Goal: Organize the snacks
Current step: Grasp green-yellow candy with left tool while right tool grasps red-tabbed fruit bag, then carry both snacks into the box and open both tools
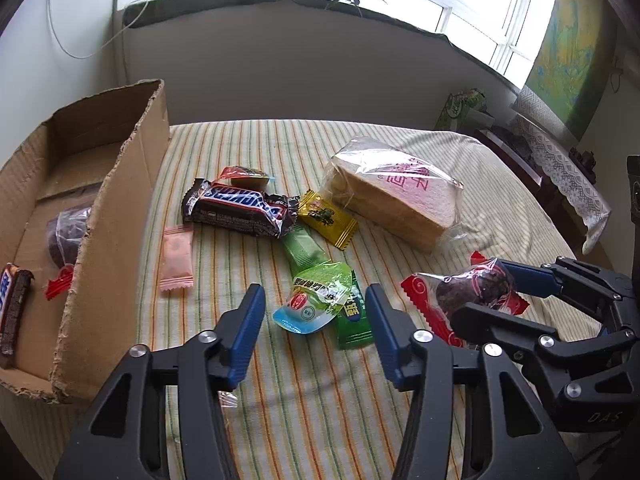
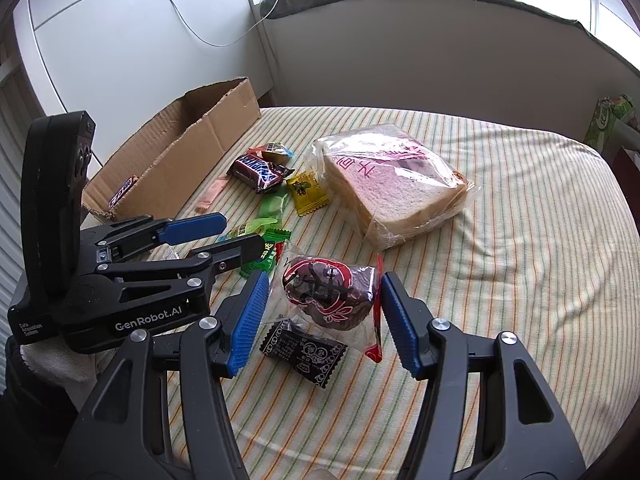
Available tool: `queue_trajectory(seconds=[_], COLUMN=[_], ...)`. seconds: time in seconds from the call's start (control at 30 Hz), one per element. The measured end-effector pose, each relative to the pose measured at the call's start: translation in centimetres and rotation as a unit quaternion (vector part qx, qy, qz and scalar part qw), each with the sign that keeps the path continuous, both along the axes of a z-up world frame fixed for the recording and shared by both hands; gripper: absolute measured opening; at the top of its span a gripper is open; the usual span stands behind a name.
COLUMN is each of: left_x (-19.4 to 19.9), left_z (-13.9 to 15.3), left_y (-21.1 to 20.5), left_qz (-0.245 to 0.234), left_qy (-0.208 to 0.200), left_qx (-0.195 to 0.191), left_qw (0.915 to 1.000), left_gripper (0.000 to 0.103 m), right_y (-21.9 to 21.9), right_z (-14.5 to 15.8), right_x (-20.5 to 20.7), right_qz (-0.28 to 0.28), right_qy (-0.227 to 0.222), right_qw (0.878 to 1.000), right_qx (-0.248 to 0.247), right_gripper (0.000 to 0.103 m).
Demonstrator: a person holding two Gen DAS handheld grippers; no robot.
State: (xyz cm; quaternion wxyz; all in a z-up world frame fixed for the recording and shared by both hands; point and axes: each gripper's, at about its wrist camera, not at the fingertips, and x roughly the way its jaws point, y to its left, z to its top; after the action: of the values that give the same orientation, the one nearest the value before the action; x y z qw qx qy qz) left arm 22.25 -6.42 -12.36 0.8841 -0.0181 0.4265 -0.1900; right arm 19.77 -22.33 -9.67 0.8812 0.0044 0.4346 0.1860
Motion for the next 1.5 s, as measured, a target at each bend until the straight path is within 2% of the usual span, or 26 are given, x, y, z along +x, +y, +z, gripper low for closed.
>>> queue_trajectory(seconds=[0.07, 0.2, 0.4, 0.57, 0.8, 1.2, 1.5], left_x=[-0.1, -0.4, -1.5, -2.4, -3.8, -2.9, -2.2], left_z=[-0.2, 0.0, 1.4, 3.2, 6.9, 7.8, 6.2], left_y=[0.1, 0.0, -0.1, 1.0, 3.7, 11.9, 16.3], left_qz=[0.001, -0.003, -0.006, -0.003, 0.007, 0.111, 0.165], left_qy=[0.002, -0.006, -0.033, -0.051, -0.100, -0.124, -0.107], left_qx=[0.002, 0.007, 0.007, -0.019, -0.059, -0.085, -0.085], left_qw=[1.0000, 1.0000, 0.9994, 0.9985, 0.9932, 0.9824, 0.9768], left_gripper=[0.030, 0.024, 0.023, 0.023, 0.023, 0.023, 0.023], right_y=[-0.2, -0.8, -1.0, -0.7, 0.8, 6.7, 13.2], right_z=[0.1, 0.2, 1.0, 2.3, 5.0, 9.0, 10.6], right_x=[0.0, -0.1, -0.6, -1.0, -0.9, 2.1, 5.7], right_qz=[-0.002, -0.007, -0.011, -0.015, -0.008, 0.031, 0.066], right_qy=[-0.001, -0.001, -0.012, -0.024, -0.051, -0.088, -0.098], right_qw=[1.000, 1.000, 1.000, 1.000, 0.999, 0.996, 0.993], right_qx=[0.000, 0.003, 0.001, 0.005, 0.004, 0.003, 0.005], right_gripper=[0.060, 0.060, 0.060, 0.060, 0.060, 0.060, 0.060])
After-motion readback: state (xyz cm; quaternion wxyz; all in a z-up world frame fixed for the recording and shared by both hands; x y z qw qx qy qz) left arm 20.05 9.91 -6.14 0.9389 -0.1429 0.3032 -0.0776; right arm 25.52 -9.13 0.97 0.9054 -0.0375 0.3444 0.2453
